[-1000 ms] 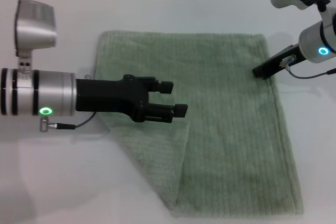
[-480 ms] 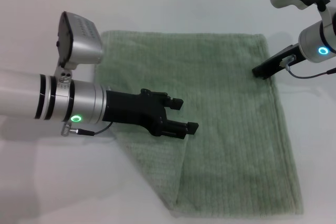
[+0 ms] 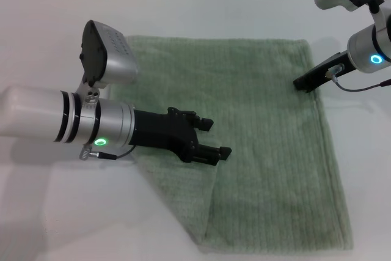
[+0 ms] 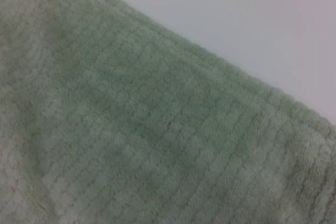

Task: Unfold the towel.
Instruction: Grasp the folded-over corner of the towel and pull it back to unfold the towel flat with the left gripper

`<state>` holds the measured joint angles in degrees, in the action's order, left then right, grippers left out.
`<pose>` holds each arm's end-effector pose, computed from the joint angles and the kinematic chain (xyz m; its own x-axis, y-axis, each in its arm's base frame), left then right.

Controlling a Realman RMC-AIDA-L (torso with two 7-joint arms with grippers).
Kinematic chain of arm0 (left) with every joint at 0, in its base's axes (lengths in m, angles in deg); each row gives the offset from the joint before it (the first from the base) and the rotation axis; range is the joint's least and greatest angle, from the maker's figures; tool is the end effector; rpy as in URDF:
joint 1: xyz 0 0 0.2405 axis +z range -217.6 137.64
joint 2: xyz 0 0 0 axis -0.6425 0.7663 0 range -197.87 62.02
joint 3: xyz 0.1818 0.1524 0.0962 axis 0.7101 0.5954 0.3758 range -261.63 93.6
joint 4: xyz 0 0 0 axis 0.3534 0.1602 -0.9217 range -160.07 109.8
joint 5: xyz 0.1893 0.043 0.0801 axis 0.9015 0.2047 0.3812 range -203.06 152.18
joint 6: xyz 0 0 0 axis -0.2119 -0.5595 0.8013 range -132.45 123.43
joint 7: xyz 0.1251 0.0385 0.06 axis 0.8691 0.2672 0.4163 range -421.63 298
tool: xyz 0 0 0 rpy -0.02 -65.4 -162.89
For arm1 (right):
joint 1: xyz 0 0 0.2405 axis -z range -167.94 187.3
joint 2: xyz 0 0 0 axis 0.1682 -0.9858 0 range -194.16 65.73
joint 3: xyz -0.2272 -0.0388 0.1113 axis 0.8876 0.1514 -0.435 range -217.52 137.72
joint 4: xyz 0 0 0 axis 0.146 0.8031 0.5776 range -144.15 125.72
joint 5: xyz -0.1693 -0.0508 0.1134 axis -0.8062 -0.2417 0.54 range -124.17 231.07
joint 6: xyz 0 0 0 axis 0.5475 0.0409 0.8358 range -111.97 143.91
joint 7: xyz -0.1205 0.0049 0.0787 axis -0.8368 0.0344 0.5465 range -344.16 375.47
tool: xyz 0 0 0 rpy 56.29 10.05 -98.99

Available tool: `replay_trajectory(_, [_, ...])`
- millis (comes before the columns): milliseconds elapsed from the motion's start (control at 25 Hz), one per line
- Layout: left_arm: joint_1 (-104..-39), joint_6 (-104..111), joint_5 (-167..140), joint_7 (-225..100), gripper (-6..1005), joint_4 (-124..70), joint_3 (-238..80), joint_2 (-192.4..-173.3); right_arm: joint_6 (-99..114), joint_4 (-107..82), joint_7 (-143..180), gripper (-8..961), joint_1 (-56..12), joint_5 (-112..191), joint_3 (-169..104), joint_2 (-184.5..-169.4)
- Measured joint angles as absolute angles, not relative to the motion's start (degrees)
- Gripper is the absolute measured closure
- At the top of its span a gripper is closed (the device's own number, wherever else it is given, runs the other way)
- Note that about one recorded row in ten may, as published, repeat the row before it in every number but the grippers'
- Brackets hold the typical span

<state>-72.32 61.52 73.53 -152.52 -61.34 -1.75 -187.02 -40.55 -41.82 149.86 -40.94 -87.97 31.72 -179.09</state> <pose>-0.2282 0.3317 -0.0911 0.8785 0.4111 0.2434 0.4394 -0.8953 -0.0737 0.2297 0.4320 -0.0334 0.7218 -0.6907 0.0429 -0.5818 -0.6392 -0.5030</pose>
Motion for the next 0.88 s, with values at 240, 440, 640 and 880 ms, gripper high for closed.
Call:
replay_trajectory(240, [-72.4,60.9,72.9,-152.5,214,-61.5,-0.7,-187.02,-40.5,-41.8,149.9,955,-40.9,-88.0,31.7,-179.09])
replay_trajectory(440, [-72.4,60.9,72.9,-152.3,219,-61.6,-0.2,-187.02,-40.4,-41.8,149.8,955,-40.9,-88.0,31.7,-179.09])
replay_trajectory(640, [-72.4,60.5,73.3,-152.4,300,-61.7,0.6,-187.02,-40.5,-41.8,149.2,955,-40.9,-87.7,31.7,-179.09])
replay_trajectory(880, [-72.5,60.3,73.5,-152.6,540,-61.7,0.9,-187.02,-40.5,-41.8,149.2,955,-40.9,-87.6,31.6,-179.09])
